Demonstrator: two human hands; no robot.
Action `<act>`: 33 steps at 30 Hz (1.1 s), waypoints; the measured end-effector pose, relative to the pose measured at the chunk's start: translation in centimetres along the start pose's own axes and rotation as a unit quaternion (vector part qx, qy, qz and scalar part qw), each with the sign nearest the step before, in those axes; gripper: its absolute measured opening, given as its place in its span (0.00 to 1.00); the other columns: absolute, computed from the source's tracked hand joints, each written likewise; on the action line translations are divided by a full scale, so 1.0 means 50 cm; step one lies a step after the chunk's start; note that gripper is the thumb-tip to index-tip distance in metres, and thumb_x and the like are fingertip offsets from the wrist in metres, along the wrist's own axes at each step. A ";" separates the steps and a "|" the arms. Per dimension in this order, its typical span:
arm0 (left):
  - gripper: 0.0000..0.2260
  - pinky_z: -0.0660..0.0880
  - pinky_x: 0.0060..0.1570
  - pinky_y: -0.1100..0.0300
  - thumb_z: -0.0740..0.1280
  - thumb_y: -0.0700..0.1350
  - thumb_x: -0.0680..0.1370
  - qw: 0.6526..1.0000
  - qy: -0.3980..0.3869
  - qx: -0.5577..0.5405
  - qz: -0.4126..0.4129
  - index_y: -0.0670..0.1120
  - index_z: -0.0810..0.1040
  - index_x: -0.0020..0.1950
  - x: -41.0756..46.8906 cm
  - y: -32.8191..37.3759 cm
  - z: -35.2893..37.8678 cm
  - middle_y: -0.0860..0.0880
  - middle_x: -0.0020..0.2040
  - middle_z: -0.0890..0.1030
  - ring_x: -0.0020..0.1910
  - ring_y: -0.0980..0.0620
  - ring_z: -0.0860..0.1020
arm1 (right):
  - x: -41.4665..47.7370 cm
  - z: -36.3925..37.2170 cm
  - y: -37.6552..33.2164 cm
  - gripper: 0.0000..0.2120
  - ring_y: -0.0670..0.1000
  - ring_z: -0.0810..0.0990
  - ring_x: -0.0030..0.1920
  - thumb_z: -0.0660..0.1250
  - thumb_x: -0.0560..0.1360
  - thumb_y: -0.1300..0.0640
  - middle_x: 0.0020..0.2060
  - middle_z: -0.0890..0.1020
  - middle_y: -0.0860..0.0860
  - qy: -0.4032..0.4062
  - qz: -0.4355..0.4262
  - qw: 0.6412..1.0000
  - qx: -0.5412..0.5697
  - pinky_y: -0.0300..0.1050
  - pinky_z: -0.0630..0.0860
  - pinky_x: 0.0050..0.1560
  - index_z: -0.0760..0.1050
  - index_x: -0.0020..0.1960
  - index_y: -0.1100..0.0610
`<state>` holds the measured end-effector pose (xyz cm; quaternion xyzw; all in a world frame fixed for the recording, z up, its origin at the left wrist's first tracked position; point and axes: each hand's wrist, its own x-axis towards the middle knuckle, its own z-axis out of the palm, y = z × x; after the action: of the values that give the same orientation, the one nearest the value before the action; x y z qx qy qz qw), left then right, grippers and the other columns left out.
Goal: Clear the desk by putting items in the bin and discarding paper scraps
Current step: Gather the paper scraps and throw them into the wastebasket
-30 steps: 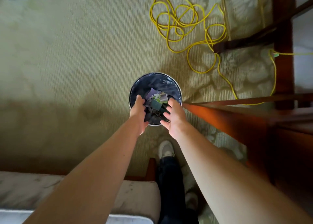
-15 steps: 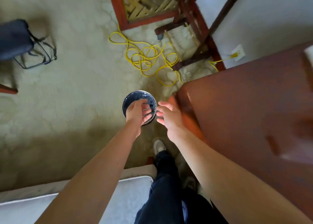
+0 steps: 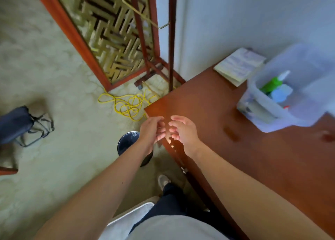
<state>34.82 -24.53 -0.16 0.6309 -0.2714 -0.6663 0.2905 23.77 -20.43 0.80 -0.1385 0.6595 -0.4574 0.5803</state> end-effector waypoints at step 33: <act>0.06 0.75 0.35 0.61 0.64 0.40 0.78 0.886 -0.375 0.271 0.028 0.42 0.78 0.53 -0.449 -0.244 0.698 0.48 0.38 0.77 0.32 0.53 0.74 | -0.386 -0.771 0.040 0.09 0.46 0.76 0.34 0.63 0.75 0.64 0.40 0.81 0.52 0.383 -0.165 0.883 0.215 0.38 0.71 0.33 0.79 0.52 0.56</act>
<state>0.24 0.02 8.25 0.3800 -0.5474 -0.7456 0.0029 -4.37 11.51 8.08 0.0683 0.6837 -0.6944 0.2138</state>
